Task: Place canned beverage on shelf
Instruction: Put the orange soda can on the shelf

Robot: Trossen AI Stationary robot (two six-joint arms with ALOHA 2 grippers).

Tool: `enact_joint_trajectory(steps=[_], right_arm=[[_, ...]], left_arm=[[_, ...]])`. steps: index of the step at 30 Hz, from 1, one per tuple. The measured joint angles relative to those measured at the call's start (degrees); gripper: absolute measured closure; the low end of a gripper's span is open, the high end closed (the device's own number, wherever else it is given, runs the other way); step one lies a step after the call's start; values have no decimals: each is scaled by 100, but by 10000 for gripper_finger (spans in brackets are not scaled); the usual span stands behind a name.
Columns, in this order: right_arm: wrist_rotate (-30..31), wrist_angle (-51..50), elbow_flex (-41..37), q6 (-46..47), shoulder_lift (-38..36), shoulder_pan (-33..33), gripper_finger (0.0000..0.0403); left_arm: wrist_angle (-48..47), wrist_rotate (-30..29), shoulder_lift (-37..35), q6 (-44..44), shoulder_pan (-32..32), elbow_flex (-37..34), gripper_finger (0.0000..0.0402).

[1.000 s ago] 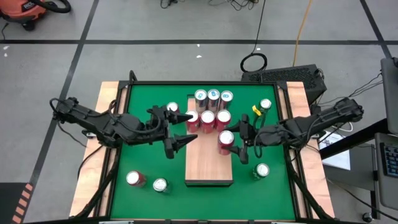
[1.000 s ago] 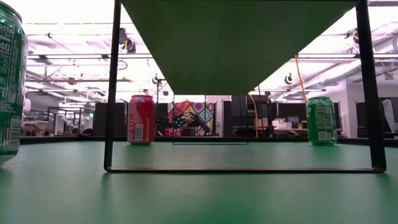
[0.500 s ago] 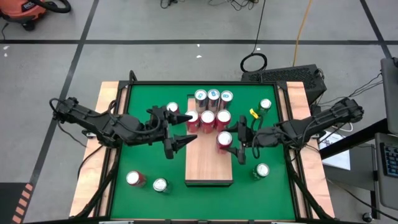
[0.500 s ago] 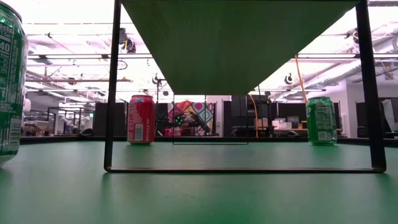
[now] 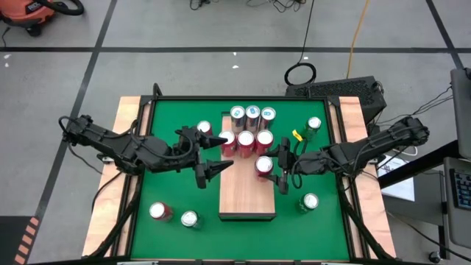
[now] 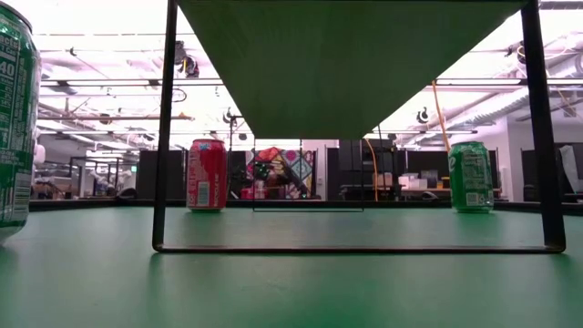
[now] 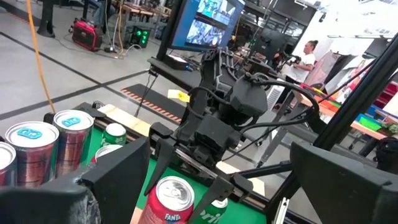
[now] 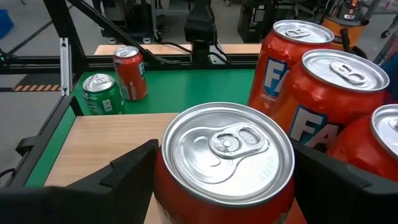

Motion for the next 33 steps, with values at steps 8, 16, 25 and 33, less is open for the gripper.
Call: enact_joint_trajectory(steps=[8, 16, 25, 33], right_arm=[[-6, -224, 17, 115, -13, 2, 101], [-125, -264, 17, 230, -13, 2, 101], [-137, -309, 17, 344, -13, 2, 101], [-183, -422, 10, 449, -137, 2, 101]], left_arm=[[5, 0, 0, 0, 0, 0, 13], [10, 0, 0, 1, 0, 0, 13], [10, 2, 0, 0, -1, 0, 13], [10, 2, 0, -2, -1, 0, 13]])
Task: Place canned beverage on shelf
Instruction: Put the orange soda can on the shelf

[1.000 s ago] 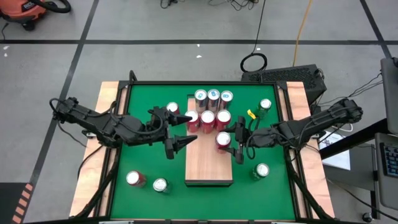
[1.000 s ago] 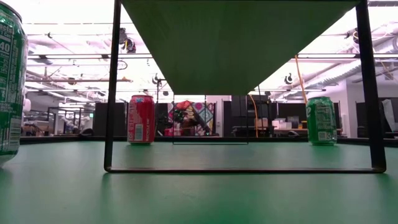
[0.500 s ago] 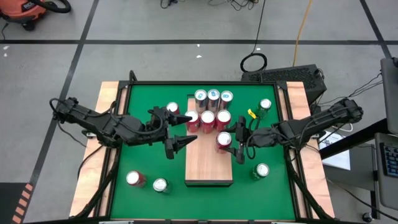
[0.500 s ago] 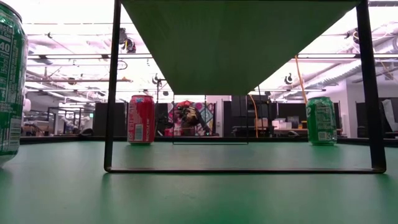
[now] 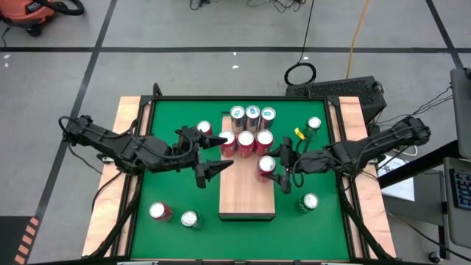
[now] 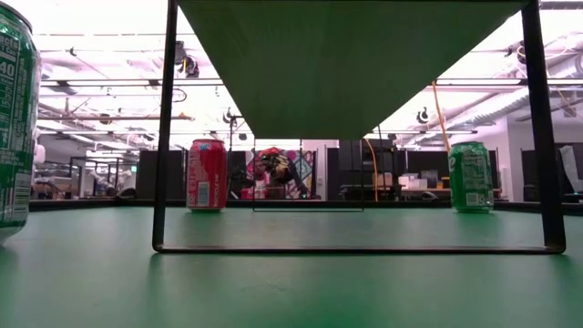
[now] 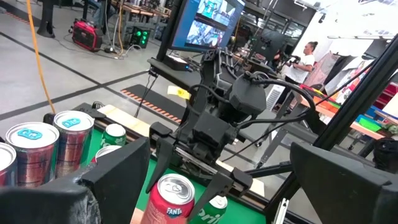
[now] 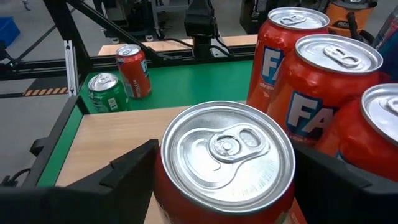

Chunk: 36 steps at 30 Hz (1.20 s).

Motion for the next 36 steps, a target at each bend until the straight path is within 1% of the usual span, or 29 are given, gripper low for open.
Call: enact_joint_trajectory(steps=[5, 11, 21, 28, 36], right_arm=[[-11, -203, -3, 2, -94, 2, 101], [-5, -199, -3, -2, -92, 2, 100], [4, -293, -25, -46, -74, 2, 56], [18, -153, -23, -57, -84, 2, 54], [44, -87, -16, 182, -318, 28, 53]], left_arm=[[0, 0, 0, 2, 0, 0, 13], [0, 0, 0, 2, 1, 0, 13], [-2, 0, 0, 4, 0, 0, 13], [-2, 0, 0, 3, 1, 0, 13], [-11, -15, 0, 4, 1, 0, 13]])
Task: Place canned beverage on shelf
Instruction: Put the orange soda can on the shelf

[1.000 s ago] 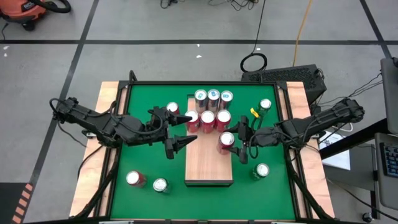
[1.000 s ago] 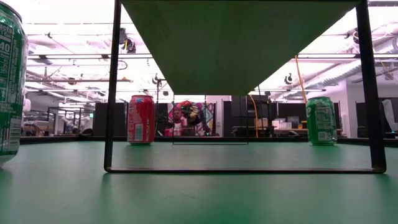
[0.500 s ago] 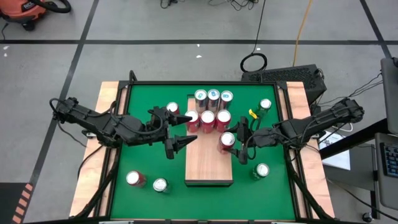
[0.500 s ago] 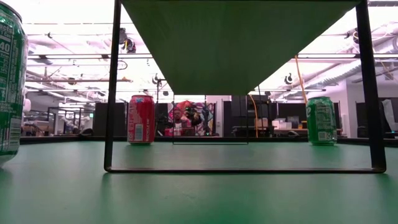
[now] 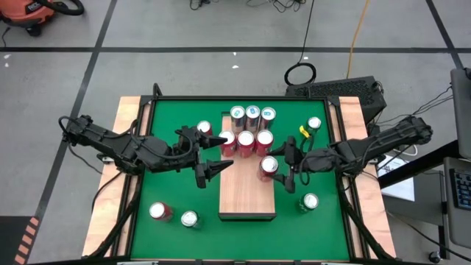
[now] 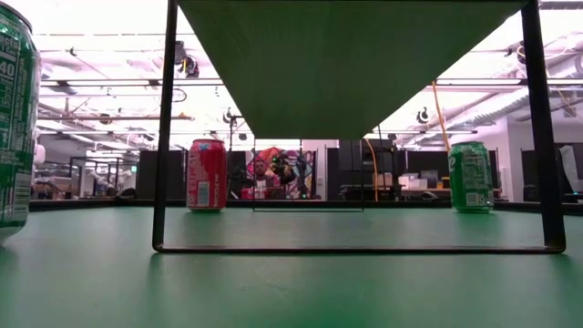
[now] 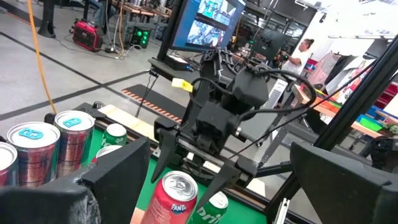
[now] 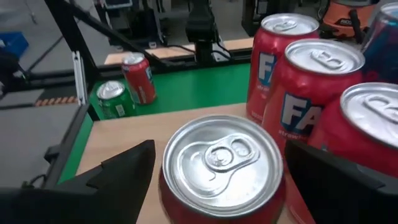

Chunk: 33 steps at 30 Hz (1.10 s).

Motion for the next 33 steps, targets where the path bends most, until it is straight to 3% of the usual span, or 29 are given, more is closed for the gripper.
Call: enact_joint_trajectory(steps=[9, 17, 21, 33], right_arm=[[-28, 224, 8, 82, -642, 112, 53], [-55, -1567, 13, 756, -1256, 370, 70], [-50, -1982, 13, 1182, -1106, 389, 94], [-239, -1884, 13, 1325, -268, 387, 203]], left_arm=[[-147, -9, 0, -66, -2, 0, 13], [-378, -15, 0, -157, -2, 0, 13], [-637, -23, 0, -160, 0, 0, 13], [-913, -70, 0, -163, 0, 0, 13]])
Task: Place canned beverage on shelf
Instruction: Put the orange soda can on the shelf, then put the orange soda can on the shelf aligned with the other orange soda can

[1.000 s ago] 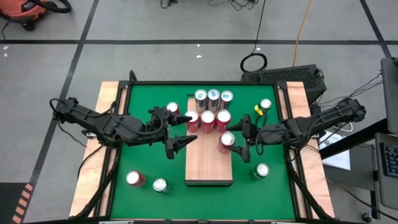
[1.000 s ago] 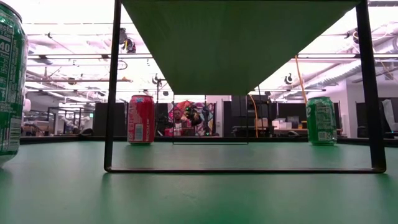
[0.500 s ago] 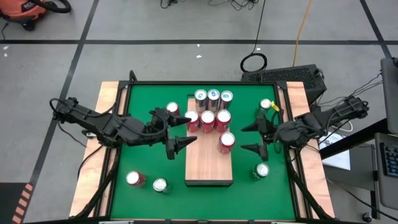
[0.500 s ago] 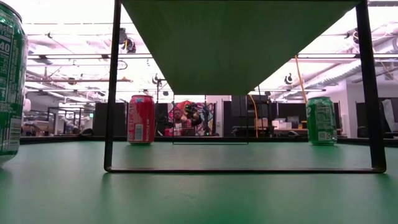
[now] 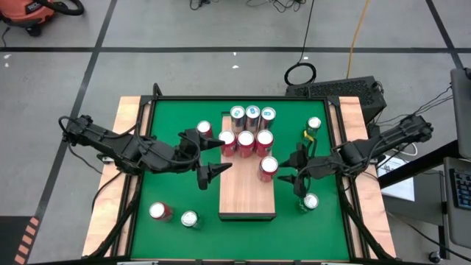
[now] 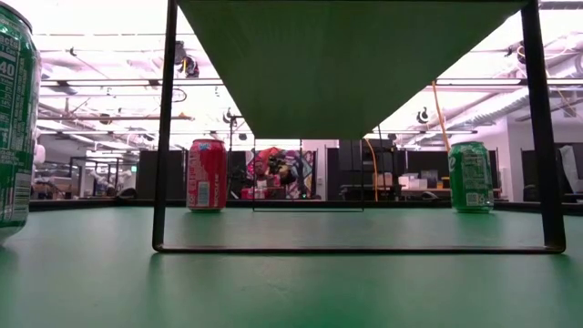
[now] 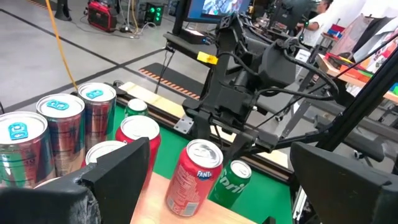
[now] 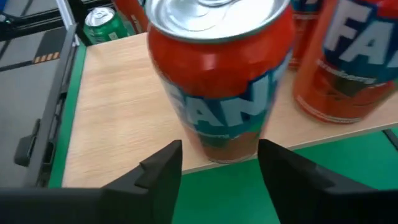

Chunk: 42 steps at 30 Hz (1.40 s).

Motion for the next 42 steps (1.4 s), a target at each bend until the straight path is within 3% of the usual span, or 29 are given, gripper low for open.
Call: enact_joint_trajectory(steps=[10, 22, 31, 39, 42], right_arm=[[-77, 313, 0, -16, 126, 0, 248], [-144, 14, 0, 478, -56, 0, 253], [-540, -501, 0, 1160, -443, 0, 253], [-565, -551, 0, 1328, -625, 0, 253], [-656, -551, 0, 1331, -627, 0, 253]], left_arm=[[-248, -4, 0, -149, 0, 0, 13], [-332, -2, 0, -193, -1, 0, 13], [-1622, 864, -2, -1499, -567, 0, 13], [-3116, 961, -2, -3019, -1122, 0, 13], [-3746, 1320, -2, -3609, -1253, 0, 13]])
